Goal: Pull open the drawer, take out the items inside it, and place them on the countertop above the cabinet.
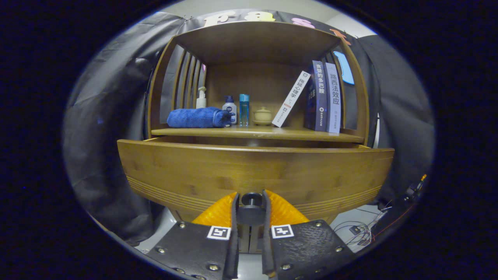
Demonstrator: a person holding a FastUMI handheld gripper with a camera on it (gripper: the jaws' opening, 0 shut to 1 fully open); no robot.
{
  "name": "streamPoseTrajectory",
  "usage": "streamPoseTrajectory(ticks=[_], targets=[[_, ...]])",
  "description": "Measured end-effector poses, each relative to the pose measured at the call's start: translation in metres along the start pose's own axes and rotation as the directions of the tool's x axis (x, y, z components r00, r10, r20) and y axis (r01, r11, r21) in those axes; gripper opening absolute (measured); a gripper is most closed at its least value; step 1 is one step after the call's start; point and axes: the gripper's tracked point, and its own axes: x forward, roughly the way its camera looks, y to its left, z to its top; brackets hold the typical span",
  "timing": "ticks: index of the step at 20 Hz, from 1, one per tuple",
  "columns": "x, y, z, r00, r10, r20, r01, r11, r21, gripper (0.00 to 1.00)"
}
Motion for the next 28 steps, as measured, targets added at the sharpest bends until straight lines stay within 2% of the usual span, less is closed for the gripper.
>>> streamPoseTrajectory(ticks=[12, 20, 23, 25, 27, 28], targets=[[-0.062, 0.007, -0.02, 0.999, 0.04, -0.031, -0.039, 0.999, 0.028, 0.24], [-0.069, 0.008, -0.019, 0.998, 0.047, -0.032, -0.046, 0.998, 0.034, 0.24], [-0.076, 0.009, -0.014, 0.999, 0.047, -0.017, -0.046, 0.998, 0.041, 0.24], [-0.099, 0.006, 0.003, 0.998, 0.039, 0.055, -0.04, 0.999, 0.013, 0.23], [-0.105, 0.004, 0.007, 0.997, 0.034, 0.066, -0.029, 0.997, -0.078, 0.09], [-0.111, 0.003, 0.007, 0.996, 0.043, 0.08, -0.036, 0.996, -0.087, 0.09]])
